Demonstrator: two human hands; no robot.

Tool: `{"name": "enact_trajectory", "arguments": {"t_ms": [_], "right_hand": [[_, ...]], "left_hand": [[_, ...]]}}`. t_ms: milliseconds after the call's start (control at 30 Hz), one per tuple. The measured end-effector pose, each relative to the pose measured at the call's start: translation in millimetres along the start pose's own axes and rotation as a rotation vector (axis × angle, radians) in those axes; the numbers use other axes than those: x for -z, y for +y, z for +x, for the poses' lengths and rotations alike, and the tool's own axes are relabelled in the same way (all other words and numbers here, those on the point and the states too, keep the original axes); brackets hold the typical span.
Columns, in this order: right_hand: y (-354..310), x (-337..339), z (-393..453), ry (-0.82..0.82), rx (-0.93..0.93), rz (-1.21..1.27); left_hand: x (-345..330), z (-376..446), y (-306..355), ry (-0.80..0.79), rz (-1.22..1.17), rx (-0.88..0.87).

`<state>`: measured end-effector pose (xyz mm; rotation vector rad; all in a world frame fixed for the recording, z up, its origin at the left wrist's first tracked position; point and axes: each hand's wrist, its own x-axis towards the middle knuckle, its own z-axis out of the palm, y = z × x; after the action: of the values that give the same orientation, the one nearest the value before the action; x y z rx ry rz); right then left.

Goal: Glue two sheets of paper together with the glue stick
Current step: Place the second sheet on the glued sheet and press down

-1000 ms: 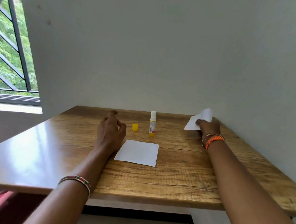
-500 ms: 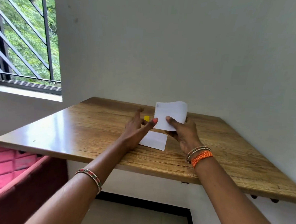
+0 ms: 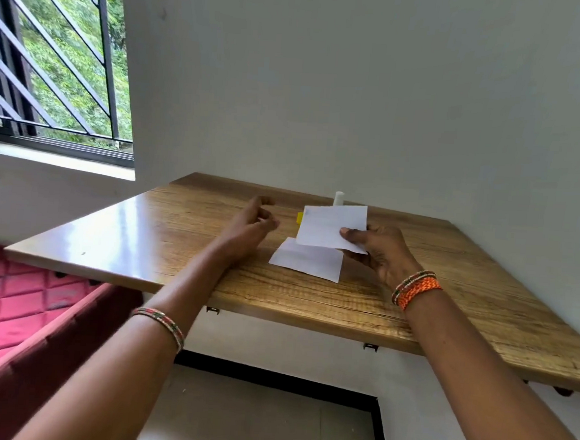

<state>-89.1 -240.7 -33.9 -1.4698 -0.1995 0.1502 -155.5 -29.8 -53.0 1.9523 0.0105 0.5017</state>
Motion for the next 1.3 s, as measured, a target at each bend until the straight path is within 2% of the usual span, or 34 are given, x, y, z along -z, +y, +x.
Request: {"name": "enact_trajectory", "arguments": {"t_ms": [133, 200, 267, 333, 600, 767, 967, 1300], "right_hand": [[2, -2, 1, -0.064, -0.143, 0.039], [1, -6, 2, -0.085, -0.143, 0.014], [0, -8, 4, -0.083, -0.123, 0.026], [-1, -6, 8, -0.076, -0.091, 0.033], [-1, -3, 8, -0.127, 0.040, -0.190], [0, -10, 8, -0.174, 0.019, -0.227], [0, -12, 8, -0.254, -0.036, -0.217], [2, -17, 4, -0.229, -0.034, -0.229]], "left_hand": [[36, 4, -20, -0.311, 0.590, 0.102], [35, 4, -17, -0.400, 0.726, 0.095], [29, 2, -14, -0.414, 0.788, 0.055], [26, -1, -13, -0.404, 0.813, 0.021], [22, -4, -10, -0.424, 0.863, 0.008], [23, -3, -10, -0.412, 0.868, -0.034], [23, -3, -10, -0.446, 0.923, -0.008], [24, -5, -11, -0.431, 0.902, -0.019]]}}
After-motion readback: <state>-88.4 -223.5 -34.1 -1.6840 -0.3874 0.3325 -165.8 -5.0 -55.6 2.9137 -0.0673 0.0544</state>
